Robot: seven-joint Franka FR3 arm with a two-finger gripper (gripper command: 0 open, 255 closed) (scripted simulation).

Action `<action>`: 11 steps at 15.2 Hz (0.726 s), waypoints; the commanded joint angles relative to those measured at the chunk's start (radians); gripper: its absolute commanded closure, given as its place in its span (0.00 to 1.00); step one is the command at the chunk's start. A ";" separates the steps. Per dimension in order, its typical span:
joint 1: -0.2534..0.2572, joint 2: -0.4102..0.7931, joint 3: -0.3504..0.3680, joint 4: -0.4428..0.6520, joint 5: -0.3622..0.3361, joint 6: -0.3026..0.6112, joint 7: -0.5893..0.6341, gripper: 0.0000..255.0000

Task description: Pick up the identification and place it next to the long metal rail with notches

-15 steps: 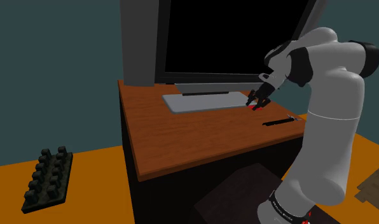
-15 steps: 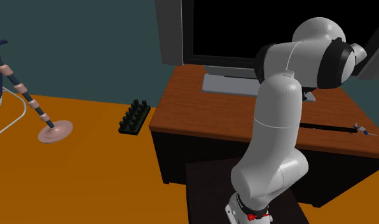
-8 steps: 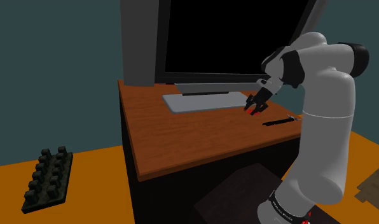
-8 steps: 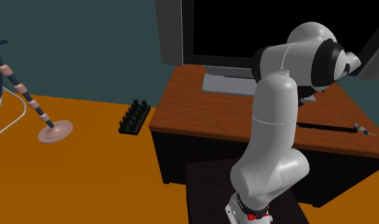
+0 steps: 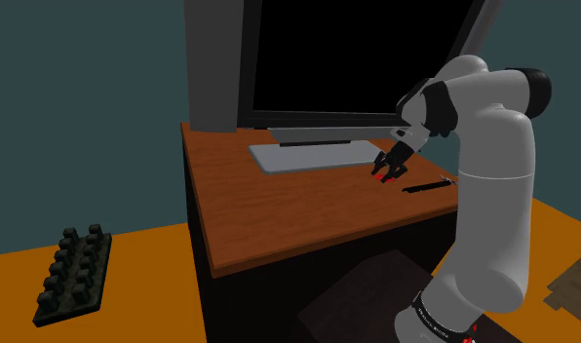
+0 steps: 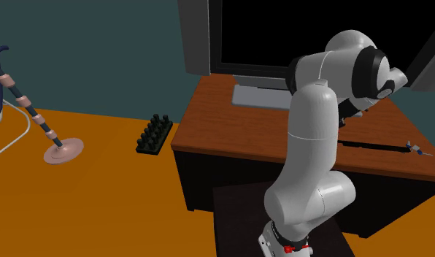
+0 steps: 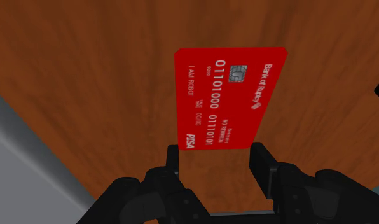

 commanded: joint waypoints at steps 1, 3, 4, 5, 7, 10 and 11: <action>-0.002 0.001 0.001 0.001 0.001 0.000 -0.001 1.00; -0.002 0.001 0.001 0.001 0.001 0.000 -0.001 1.00; -0.001 0.001 0.001 0.000 0.001 0.000 -0.001 1.00; -0.001 0.001 0.001 0.000 0.001 0.000 -0.001 0.00; -0.001 0.001 0.001 0.000 0.001 0.000 -0.001 0.00; -0.001 0.001 0.001 0.000 0.001 0.000 -0.001 0.00; -0.015 -0.002 -0.005 0.027 -0.011 -0.027 0.005 0.00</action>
